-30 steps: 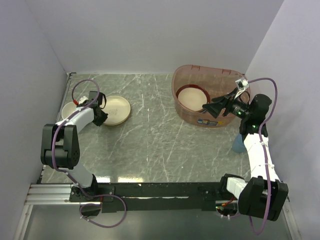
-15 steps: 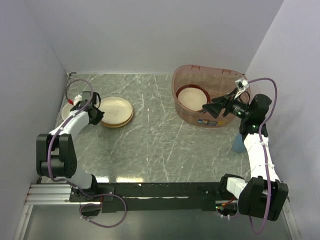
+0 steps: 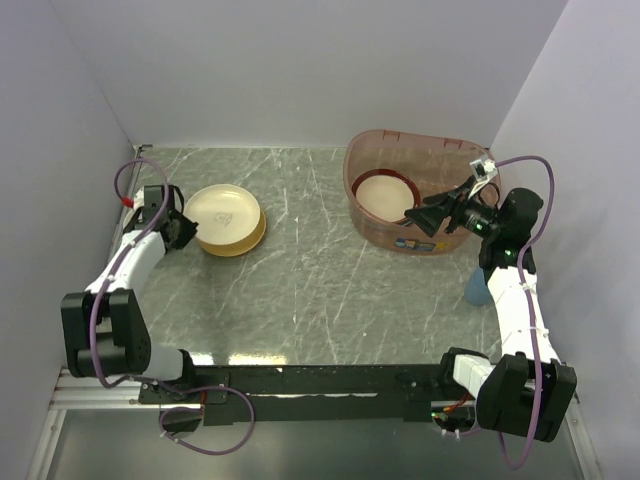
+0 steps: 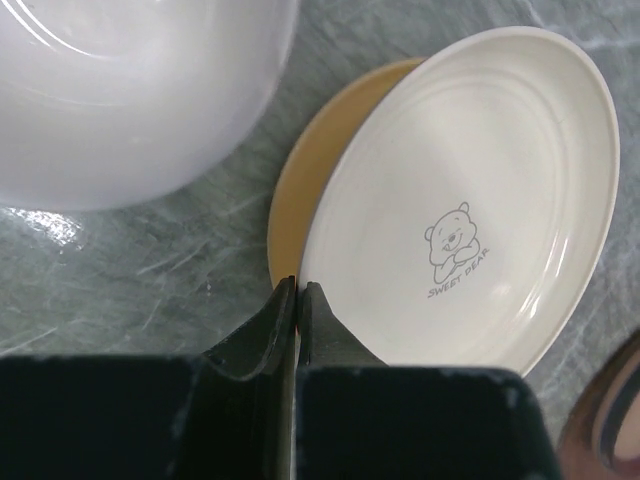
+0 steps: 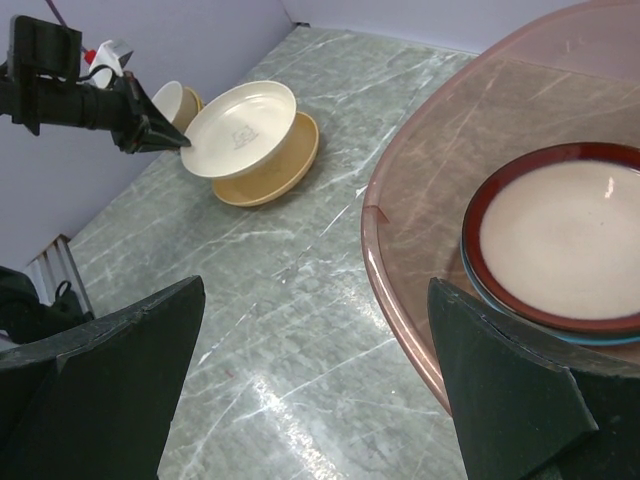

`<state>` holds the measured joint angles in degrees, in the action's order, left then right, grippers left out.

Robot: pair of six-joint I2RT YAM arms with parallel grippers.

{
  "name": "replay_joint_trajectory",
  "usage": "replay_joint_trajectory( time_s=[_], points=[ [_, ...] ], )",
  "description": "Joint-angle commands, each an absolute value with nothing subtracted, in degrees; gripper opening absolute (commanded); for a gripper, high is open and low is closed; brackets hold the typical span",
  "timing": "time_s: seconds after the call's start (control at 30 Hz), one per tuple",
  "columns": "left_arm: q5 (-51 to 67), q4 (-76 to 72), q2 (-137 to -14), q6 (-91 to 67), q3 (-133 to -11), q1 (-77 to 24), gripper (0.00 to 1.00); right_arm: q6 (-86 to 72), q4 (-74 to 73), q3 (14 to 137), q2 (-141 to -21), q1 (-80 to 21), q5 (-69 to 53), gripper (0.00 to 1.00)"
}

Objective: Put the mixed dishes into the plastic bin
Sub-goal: Pick up the plate at the center of the board.

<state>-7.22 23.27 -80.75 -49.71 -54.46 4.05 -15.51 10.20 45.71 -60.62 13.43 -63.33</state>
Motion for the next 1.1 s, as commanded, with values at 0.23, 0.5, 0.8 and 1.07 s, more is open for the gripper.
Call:
replay_joint_trajectory(
  time_s=[0.23, 0.5, 0.8, 1.07],
  points=[
    [13.8, 7.6, -64.4, -39.8, -45.7, 4.2, 0.01, -10.8, 11.2, 46.8, -59.9, 13.7, -66.0, 1.00],
    [20.2, 2.8, -59.0, -41.0, -41.6, 4.1, 0.01, -0.5, -4.2, 50.9, -58.9, 10.6, -61.1, 1.00],
    [19.6, 0.8, -51.2, -42.1, -39.0, 0.7, 0.01, 19.1, -31.1, 63.0, -60.9, -5.0, -47.7, 1.00],
    [13.0, -1.7, -44.3, -45.7, -36.2, -6.8, 0.01, 17.1, -36.0, 70.3, -63.1, -15.1, -41.7, 1.00]
  ],
)
